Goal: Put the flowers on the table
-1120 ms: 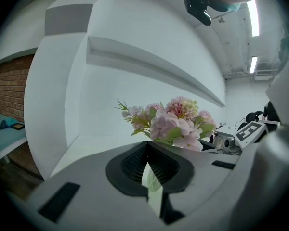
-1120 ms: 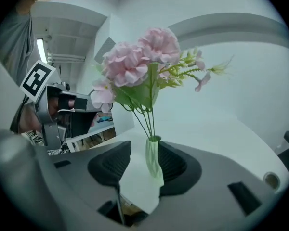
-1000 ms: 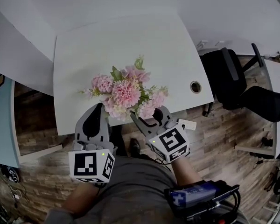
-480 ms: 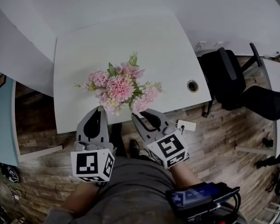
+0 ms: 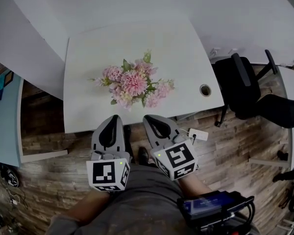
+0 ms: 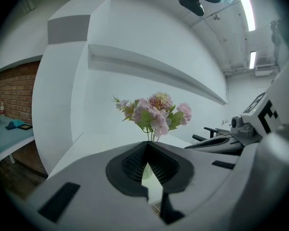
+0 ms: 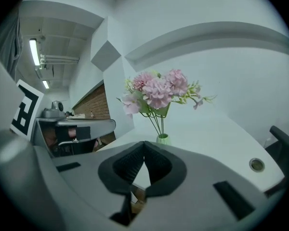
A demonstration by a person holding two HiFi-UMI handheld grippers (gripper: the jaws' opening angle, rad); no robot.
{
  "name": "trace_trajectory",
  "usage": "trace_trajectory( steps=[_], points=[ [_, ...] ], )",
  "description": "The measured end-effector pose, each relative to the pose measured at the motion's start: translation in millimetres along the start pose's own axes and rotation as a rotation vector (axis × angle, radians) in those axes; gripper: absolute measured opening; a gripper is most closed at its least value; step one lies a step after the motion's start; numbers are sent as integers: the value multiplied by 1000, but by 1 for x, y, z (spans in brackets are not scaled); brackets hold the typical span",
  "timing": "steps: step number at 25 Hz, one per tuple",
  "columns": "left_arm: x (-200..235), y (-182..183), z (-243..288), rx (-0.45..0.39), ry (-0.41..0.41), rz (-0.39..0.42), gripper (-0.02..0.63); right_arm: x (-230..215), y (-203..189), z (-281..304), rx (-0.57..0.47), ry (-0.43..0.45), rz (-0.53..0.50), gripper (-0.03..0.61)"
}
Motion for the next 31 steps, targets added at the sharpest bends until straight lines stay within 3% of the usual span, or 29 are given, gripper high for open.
trace_trajectory(
  steps=[8, 31],
  points=[
    [-2, 4, -13, -26, -1, 9, 8, 10, 14, -7, -31, -12, -45, 6],
    [-4, 23, -9, -72, -6, 15, 8, 2, 35, -9, -112, -24, -34, 6]
  ],
)
Point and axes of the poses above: the fingertips, and each gripper's own axes: z forward along the fingers, x to its left, y out of its top, the point moved 2 cm from there along -z, backward along the fingers, and after that the axes turned 10 degrees about -z, right-handed, at the moved point
